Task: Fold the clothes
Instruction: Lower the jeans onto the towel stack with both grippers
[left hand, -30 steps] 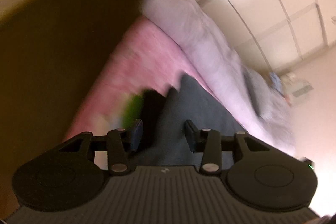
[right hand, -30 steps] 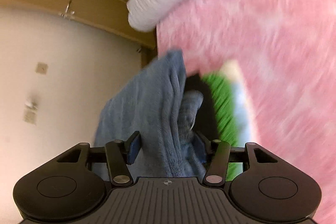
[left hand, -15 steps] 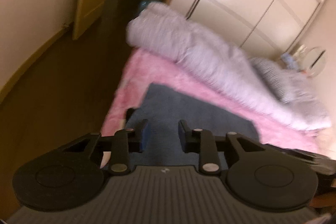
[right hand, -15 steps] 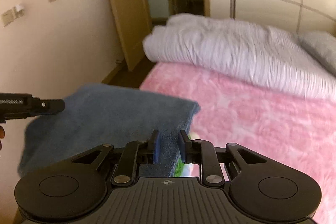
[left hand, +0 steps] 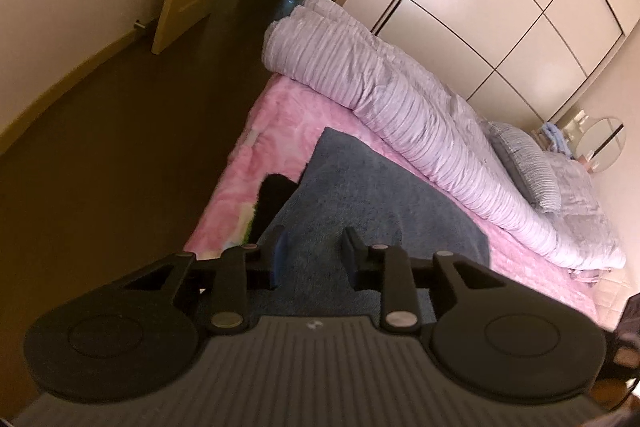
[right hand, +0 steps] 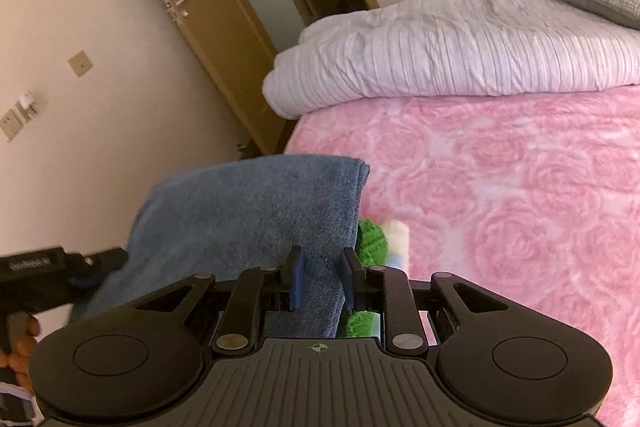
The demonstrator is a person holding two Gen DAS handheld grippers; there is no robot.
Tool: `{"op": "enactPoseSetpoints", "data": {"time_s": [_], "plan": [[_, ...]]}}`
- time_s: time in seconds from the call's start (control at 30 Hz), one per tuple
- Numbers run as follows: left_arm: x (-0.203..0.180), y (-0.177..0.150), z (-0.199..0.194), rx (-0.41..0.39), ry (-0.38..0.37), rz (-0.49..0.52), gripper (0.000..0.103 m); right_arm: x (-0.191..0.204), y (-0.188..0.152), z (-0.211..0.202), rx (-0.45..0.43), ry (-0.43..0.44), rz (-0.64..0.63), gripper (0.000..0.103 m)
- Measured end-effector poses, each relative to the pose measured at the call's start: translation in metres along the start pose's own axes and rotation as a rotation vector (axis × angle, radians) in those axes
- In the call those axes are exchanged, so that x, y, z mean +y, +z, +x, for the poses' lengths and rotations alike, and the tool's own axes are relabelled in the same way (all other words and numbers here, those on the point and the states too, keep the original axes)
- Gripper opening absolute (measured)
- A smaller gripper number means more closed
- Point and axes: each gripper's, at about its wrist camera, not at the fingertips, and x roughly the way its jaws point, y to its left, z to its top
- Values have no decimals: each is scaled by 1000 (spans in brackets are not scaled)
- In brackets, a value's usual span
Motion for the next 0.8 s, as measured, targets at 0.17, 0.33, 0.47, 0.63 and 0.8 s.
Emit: {"op": "enactPoseSetpoints", "data": {"time_s": [0.17,0.33,0.47,0.63,0.8], "plan": [[-17,-6,-45,-32,-14,25,18,13,-1,-38,29,16,-44,22],[-35,-28,-65,9,33,121,19,34,-30,-55,93,-7,-160,22],[-36,-55,-61,55,101,183,20,40,-52,-44,152,-32,-197,22],[-33,-73,-60,37,147,212,21,44,-65,-37,169,-39,-245,22],[-44,-65,-73,16,149,204,19,50,-63,-53,133,-56,-259,22]]}}
